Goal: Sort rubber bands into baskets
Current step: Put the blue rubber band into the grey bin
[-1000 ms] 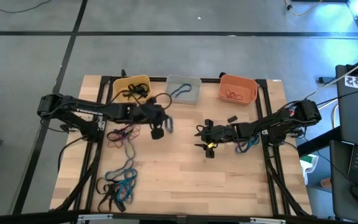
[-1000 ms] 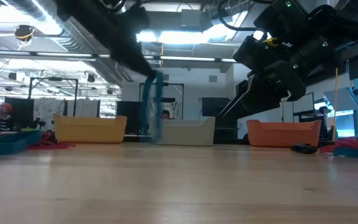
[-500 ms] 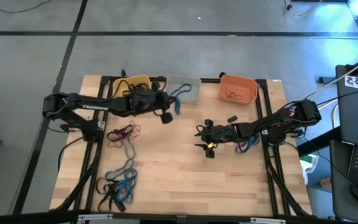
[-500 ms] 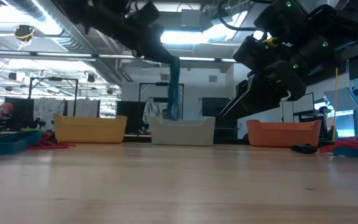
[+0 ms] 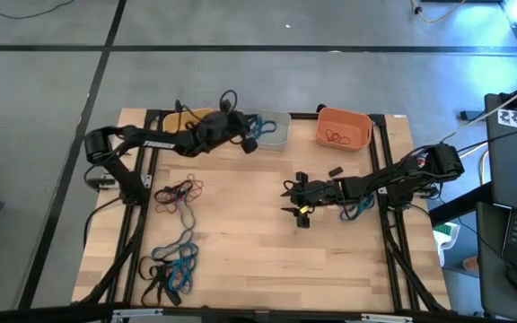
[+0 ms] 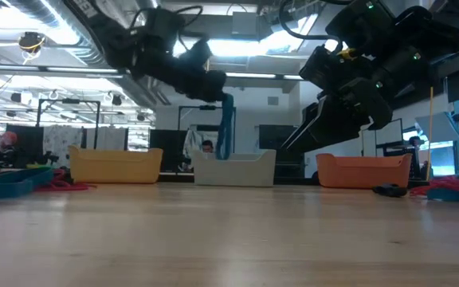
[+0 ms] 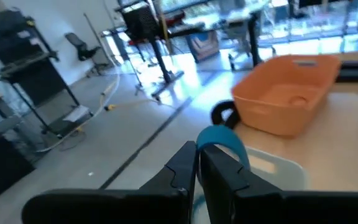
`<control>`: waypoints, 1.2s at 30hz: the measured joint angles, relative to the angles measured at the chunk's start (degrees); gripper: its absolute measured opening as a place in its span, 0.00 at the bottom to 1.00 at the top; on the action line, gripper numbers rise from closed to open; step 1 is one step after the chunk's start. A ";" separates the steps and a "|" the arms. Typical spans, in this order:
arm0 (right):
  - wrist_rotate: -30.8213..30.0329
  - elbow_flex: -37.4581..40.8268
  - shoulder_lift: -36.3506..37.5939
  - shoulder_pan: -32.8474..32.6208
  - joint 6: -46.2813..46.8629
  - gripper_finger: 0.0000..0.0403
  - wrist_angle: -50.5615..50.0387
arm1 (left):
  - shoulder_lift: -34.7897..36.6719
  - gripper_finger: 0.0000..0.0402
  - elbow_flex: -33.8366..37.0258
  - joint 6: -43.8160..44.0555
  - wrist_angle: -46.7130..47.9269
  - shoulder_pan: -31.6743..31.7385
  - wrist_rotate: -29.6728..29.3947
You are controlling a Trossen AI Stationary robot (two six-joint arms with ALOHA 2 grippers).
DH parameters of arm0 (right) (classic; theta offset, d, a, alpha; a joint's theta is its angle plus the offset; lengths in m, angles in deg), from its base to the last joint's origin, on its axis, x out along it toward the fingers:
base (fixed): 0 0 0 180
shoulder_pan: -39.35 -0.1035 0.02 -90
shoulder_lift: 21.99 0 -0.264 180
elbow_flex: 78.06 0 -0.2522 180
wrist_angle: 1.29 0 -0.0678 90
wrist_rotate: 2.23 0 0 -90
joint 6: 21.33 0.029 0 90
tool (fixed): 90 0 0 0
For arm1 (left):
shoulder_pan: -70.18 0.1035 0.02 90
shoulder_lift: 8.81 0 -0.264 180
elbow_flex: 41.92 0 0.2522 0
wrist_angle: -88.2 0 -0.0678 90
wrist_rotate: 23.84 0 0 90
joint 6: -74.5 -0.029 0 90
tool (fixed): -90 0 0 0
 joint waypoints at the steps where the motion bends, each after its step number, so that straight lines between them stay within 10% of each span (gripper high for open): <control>1: 0.00 0.00 0.00 0.00 0.00 0.54 0.01 | -0.60 0.05 0.00 -0.06 -1.34 0.60 0.00; 18: -0.11 0.00 0.00 0.01 0.50 0.54 -0.03 | -6.51 0.22 0.02 3.34 0.05 4.06 0.09; 26: -0.11 0.00 0.00 0.01 0.52 0.54 -0.05 | -6.02 0.44 -2.98 4.44 17.13 4.03 0.07; 36: -0.11 -0.02 0.00 -0.01 0.66 0.54 -0.43 | -1.65 0.45 -12.12 4.44 40.97 1.44 0.07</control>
